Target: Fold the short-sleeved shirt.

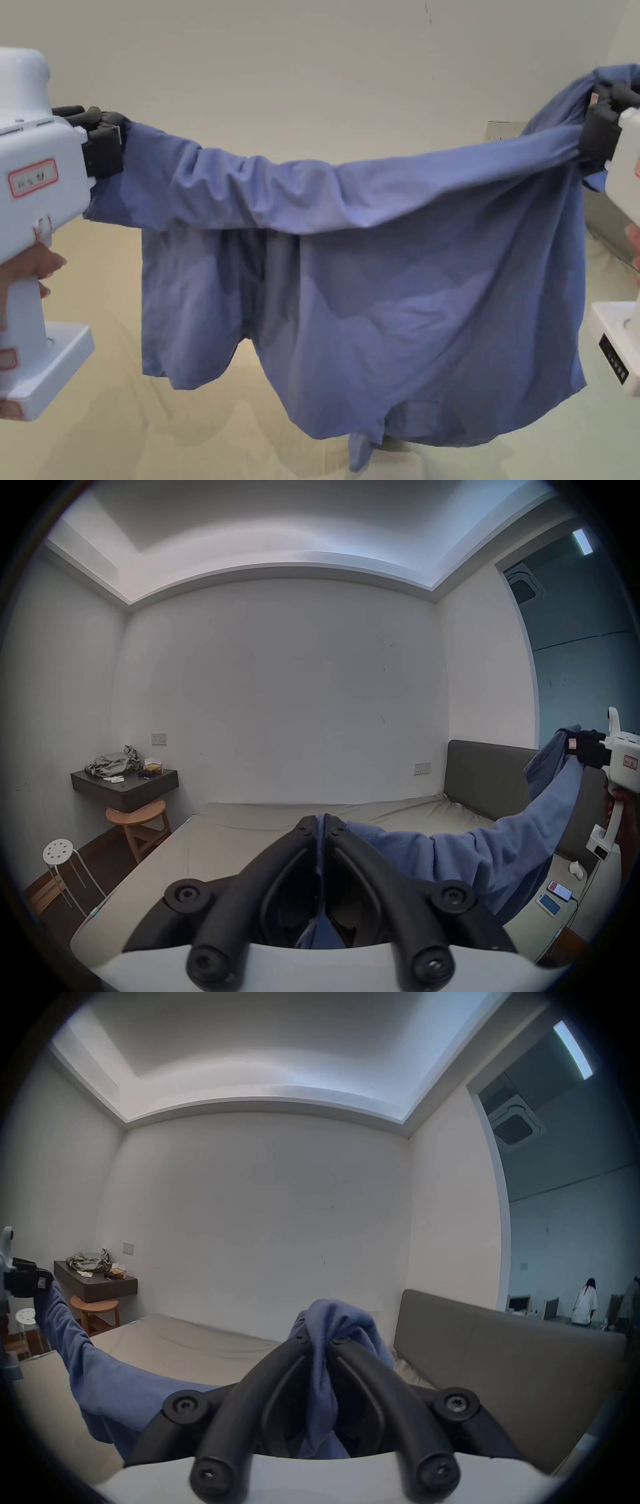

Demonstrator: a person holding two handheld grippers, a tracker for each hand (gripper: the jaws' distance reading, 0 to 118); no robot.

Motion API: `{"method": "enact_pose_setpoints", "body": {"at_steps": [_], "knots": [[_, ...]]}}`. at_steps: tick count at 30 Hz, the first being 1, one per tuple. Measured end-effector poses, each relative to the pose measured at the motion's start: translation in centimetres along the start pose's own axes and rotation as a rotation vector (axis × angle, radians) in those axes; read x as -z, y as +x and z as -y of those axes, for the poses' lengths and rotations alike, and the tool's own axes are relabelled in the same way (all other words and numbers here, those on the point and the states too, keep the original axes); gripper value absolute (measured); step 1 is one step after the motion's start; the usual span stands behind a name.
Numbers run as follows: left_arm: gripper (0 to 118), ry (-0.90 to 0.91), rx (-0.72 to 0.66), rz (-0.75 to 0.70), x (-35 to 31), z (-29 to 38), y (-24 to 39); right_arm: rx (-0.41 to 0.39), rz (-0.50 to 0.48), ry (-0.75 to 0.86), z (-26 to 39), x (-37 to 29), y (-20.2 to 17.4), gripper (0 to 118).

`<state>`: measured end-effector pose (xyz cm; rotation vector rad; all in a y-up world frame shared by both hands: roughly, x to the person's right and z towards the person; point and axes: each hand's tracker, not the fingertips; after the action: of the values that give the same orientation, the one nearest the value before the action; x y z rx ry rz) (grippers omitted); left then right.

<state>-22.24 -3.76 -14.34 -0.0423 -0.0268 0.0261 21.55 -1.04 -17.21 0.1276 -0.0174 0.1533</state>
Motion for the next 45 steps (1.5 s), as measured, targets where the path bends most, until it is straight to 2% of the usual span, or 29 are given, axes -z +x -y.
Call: {"method": "enact_pose_setpoints", "body": {"at_steps": [3,6,10,20,27,30,34,37,40,42,45], "knots": [[0,-0.006,-0.018,0.002,1.9,-0.8,-0.6,-0.048,-0.009,-0.017,-1.1,2.6,-0.5,3],[0,-0.015,-0.039,-0.003,4.4,-1.5,-1.3,-0.044,-0.016,-0.018,-1.7,5.4,-1.0,3],[0,-0.035,-0.047,-0.012,8.7,-2.4,-1.9,-0.087,0.014,-0.01,-2.3,9.3,-2.0,3],[0,-0.074,-0.011,-0.029,20.0,-3.3,-3.3,-0.114,0.066,-0.003,-2.4,18.0,-3.8,3],[0,-0.093,-0.03,-0.047,23.9,-1.8,-3.2,-0.106,0.094,-0.049,1.1,22.4,-5.2,3],[0,-0.123,-0.028,-0.049,25.9,0.6,-4.3,-0.082,0.083,-0.105,4.2,23.1,-5.5,3],[0,-0.196,-0.021,-0.039,25.9,5.6,-4.9,-0.129,0.019,-0.249,10.3,23.5,-6.1,3],[0,-0.275,-0.021,-0.038,25.1,10.4,-4.9,-0.125,-0.008,-0.333,15.4,21.8,-6.6,3],[0,-0.362,-0.045,-0.025,23.4,15.9,-5.1,-0.099,-0.044,-0.44,20.4,18.3,-7.3,3],[0,-0.436,-0.047,-0.02,20.9,19.9,-4.7,-0.113,-0.068,-0.525,24.0,15.4,-7.4,3],[0,-0.547,-0.067,-0.047,16.7,25.8,-4.7,-0.052,-0.102,-0.659,28.7,9.6,-7.3,3]]}}
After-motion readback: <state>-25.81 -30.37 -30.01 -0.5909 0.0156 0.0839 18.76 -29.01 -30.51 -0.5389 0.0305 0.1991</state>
